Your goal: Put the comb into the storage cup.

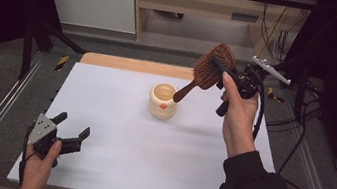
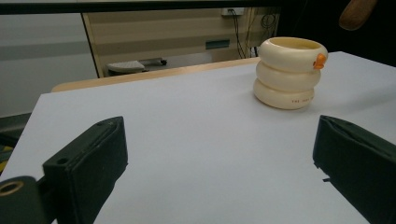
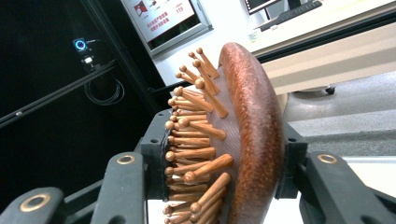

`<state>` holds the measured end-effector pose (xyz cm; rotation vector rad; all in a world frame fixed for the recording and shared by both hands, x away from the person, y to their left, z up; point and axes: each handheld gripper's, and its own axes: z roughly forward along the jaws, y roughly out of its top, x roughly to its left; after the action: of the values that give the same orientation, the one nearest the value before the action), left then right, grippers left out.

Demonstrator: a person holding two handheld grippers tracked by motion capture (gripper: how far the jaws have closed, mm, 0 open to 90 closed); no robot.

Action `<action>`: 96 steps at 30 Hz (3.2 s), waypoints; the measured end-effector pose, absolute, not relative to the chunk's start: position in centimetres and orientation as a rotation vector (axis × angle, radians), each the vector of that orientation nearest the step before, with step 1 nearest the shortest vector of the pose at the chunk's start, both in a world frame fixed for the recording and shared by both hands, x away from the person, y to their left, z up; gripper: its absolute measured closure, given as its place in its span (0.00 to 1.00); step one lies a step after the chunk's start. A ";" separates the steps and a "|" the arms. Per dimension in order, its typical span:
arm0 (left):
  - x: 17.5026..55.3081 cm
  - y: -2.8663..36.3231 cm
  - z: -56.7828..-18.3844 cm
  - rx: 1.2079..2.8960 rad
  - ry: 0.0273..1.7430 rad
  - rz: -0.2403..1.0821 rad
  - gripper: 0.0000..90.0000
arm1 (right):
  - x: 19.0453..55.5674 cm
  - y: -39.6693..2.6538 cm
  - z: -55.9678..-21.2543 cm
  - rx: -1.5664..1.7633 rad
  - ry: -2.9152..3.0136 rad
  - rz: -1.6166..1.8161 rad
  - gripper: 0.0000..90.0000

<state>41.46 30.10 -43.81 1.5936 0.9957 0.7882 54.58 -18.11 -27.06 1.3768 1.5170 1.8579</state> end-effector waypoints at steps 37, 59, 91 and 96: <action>41.7 30.0 -44.3 1.586 0.989 0.758 0.03 | 58.3 -15.1 -26.8 1.376 1.502 1.854 0.57; 41.8 30.1 -44.4 1.573 0.978 0.772 0.03 | 58.5 -14.0 -26.8 1.326 1.534 1.827 0.57; 41.8 30.2 -44.5 1.570 0.973 0.764 0.03 | 59.3 -12.4 -27.3 1.291 1.605 1.756 0.57; 41.9 30.2 -44.5 1.569 0.973 0.761 0.03 | 59.5 -12.1 -27.6 1.287 1.618 1.743 0.57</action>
<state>41.86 30.19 -44.49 1.5686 0.9728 0.7609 59.47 -12.13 -27.55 1.2870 1.6180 1.7433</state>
